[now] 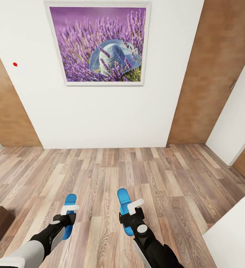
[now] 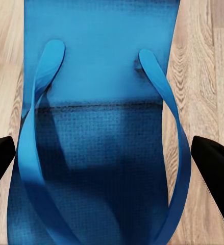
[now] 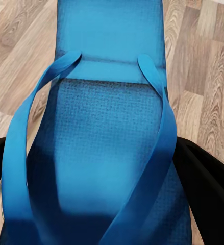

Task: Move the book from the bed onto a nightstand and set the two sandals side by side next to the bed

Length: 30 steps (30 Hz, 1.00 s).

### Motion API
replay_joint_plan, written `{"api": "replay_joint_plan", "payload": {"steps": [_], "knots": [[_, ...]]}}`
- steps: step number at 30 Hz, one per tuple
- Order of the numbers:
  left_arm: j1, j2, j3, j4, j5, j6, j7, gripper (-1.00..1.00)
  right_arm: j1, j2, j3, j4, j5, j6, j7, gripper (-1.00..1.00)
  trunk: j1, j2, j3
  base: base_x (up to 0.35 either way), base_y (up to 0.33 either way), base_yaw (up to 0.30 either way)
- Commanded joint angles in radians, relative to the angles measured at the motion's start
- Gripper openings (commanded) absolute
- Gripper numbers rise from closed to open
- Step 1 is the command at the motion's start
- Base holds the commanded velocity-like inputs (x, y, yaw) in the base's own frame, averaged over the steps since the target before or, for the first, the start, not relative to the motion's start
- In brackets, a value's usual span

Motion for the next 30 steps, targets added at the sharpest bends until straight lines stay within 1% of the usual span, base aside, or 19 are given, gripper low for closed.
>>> {"api": "replay_joint_plan", "payload": {"steps": [1,30], "knots": [[-0.001,0.000,-0.007,0.000,0.009,0.000,0.004,-1.00,-0.001,-0.001,0.003,-0.001,-0.003,0.005,-0.007,-1.00,0.001,-0.001,-0.001,0.306,0.000,0.000],[0.007,-0.003,-0.009,0.000,0.009,0.000,0.004,-1.00,-0.001,-0.002,0.006,-0.001,-0.005,0.003,-0.007,-1.00,0.001,-0.001,-0.001,0.332,0.000,0.000]]}}
